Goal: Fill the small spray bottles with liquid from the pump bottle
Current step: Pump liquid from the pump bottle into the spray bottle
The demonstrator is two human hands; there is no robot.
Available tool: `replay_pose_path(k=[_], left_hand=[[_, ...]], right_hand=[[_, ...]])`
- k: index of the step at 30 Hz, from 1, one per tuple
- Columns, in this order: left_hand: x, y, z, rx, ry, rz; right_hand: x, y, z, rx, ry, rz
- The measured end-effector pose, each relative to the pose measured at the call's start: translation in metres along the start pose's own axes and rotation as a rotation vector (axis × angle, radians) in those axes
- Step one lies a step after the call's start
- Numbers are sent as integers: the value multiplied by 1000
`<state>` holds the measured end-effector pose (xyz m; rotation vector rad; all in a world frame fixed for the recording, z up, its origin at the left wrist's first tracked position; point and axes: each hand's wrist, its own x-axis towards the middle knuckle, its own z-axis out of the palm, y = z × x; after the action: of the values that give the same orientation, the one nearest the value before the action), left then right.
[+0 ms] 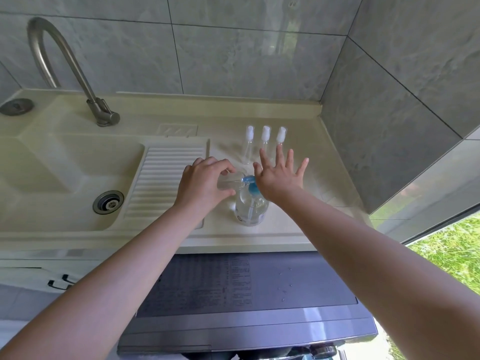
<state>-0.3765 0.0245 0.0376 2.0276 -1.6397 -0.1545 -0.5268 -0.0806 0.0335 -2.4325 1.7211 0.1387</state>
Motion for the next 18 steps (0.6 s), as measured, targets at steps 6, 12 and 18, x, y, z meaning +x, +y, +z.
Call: replay_pose_path(k=[6,12,18], left_hand=[[0,1,-1,19,-13,-4],[-1,1,0,7,-3,-7],[-1,1,-1,35,-26,-5]], right_hand=[[-2,-1,-1,8,-24,12],[-2,0,1,42,-33,34],[-5,-2,6,77,-56,61]])
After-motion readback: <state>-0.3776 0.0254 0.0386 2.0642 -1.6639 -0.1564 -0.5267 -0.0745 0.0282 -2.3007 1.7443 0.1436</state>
